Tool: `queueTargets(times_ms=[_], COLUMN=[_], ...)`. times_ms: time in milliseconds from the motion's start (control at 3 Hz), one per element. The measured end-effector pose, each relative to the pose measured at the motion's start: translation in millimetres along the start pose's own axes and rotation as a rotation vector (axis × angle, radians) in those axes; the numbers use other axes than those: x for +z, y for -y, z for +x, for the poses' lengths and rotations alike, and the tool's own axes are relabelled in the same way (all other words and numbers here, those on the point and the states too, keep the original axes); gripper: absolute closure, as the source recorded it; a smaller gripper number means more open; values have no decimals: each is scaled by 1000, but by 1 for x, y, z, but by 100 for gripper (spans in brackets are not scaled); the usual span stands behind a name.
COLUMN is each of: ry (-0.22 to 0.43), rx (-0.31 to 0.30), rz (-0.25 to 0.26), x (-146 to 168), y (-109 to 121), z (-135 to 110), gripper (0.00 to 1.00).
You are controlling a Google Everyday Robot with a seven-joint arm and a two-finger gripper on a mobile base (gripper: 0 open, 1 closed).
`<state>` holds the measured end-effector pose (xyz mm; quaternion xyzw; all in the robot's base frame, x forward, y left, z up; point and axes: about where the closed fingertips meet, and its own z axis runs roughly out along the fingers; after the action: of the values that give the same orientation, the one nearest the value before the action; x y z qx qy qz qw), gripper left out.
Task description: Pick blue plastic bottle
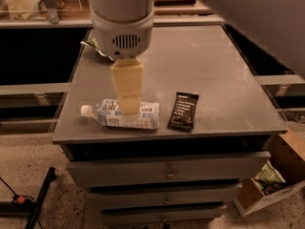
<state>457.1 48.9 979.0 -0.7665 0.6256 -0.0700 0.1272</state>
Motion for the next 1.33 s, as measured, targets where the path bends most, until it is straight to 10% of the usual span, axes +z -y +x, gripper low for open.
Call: queueTargets(times_ms=[1000, 1333], ry=[-32, -7], rx=[118, 136], rz=[-190, -234], x=[109, 130], y=[-14, -16], z=[2, -4], gripper=[0, 17])
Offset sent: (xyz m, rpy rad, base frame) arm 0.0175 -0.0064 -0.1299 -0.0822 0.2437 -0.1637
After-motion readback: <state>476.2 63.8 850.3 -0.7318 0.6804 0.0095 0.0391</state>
